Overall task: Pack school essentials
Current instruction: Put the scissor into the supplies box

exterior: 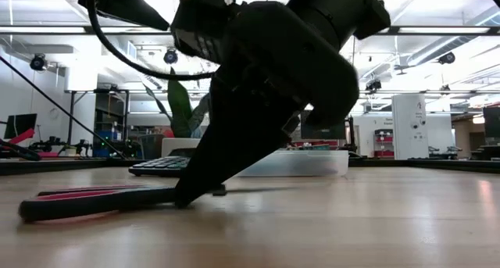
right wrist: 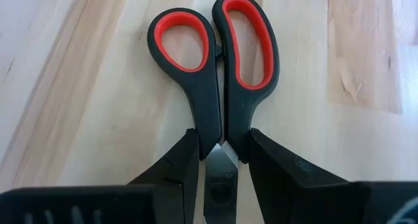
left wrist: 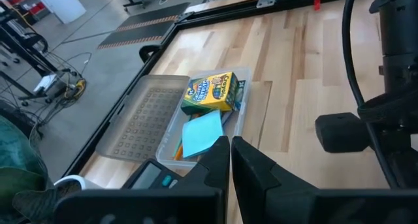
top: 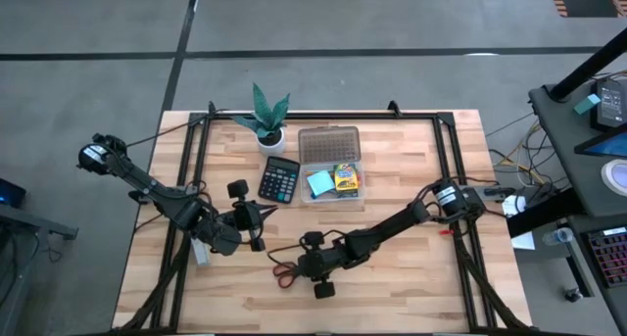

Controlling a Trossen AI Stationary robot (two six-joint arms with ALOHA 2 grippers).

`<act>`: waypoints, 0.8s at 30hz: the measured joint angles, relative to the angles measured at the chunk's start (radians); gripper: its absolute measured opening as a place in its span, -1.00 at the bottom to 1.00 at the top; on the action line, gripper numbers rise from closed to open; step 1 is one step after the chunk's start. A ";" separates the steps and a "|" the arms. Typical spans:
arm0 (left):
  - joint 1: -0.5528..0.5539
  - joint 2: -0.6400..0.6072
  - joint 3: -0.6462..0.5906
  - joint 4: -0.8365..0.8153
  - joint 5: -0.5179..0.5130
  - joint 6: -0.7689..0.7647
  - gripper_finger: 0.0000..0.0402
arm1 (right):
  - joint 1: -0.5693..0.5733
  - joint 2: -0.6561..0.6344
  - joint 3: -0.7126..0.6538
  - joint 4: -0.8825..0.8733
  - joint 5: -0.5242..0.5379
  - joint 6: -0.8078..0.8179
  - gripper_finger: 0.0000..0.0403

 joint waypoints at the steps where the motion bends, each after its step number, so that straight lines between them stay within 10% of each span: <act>1: 0.000 0.000 0.000 0.000 -0.002 0.000 -1.00 | -0.001 -0.005 0.000 -0.011 0.003 -0.006 -0.48; 24: -0.101 -0.066 0.001 0.003 -0.183 -0.011 -1.00 | -0.126 -0.310 -0.079 -0.326 0.132 -0.111 -0.48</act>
